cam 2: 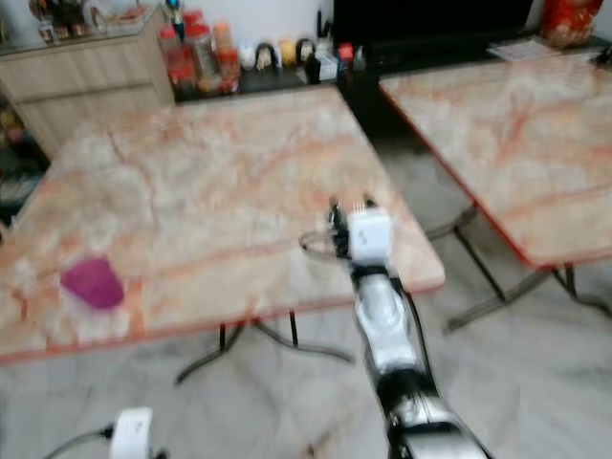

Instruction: Setting the table

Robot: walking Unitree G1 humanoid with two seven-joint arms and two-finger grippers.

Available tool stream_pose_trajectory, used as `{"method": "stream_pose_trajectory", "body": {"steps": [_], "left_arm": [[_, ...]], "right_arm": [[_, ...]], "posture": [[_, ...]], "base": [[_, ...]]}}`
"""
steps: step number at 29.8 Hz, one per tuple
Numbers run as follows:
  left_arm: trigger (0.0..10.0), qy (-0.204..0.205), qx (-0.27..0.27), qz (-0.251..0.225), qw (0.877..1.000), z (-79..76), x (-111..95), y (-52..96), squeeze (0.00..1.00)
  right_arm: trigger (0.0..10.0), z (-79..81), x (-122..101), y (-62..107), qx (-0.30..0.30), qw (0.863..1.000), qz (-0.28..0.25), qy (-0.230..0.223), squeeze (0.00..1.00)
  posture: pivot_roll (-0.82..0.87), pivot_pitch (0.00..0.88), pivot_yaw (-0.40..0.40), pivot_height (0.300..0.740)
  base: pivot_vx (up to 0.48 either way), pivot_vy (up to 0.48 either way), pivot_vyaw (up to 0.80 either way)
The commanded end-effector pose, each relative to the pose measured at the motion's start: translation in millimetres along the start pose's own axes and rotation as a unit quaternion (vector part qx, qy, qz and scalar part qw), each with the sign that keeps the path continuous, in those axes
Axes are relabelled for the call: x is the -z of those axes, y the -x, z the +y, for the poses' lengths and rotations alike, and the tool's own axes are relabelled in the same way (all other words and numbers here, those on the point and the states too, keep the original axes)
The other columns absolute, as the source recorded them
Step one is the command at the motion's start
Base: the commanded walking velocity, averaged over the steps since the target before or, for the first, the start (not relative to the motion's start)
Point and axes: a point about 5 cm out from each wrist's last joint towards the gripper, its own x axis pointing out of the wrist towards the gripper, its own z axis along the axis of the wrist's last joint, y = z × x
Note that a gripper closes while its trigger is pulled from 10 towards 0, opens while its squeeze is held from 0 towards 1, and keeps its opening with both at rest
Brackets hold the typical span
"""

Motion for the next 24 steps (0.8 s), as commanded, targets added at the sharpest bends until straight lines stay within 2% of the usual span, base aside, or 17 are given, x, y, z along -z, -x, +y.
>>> {"method": "stream_pose_trajectory", "body": {"steps": [1, 13, 21, 22, 24], "left_arm": [[10.0, -0.002, -0.013, 0.000, 1.000, 11.5, -0.5, 0.7, 0.00], [10.0, -0.002, -0.011, 0.006, 1.000, 10.6, 4.2, 1.5, 0.00], [10.0, -0.005, -0.012, 0.008, 1.000, 10.5, 4.5, 1.5, 0.00], [10.0, -0.006, -0.011, 0.008, 1.000, 10.1, 4.1, 1.3, 0.00], [10.0, -0.006, -0.010, 0.008, 1.000, 9.4, 3.6, 1.2, 0.00]], "right_arm": [[10.0, 10.9, -7.3, -4.0, -0.013, 1.000, -0.013, -0.008, 0.00], [10.0, 17.0, -1.0, 2.4, -0.020, 1.000, 0.000, -0.011, 0.00], [10.0, 26.8, 8.3, 14.1, -0.025, 0.999, 0.022, -0.036, 0.01], [10.0, 27.8, 11.2, 16.5, -0.025, 0.998, 0.030, -0.041, 1.00], [10.0, 28.8, 17.0, 21.2, -0.021, 0.998, 0.046, -0.047, 1.00]], "posture": [[0.01, 0.000, 0.048, 0.740], [0.01, 0.001, 0.049, 0.740], [0.00, 0.005, 0.051, 0.740], [0.00, 0.006, 0.050, 0.740], [0.00, 0.005, 0.049, 0.740]], "base": [[0.326, 0.000, 0.00], [0.313, 0.000, 0.00], [0.000, 0.000, 0.00], [0.000, 0.000, 0.00], [0.000, 0.000, 0.00]]}}
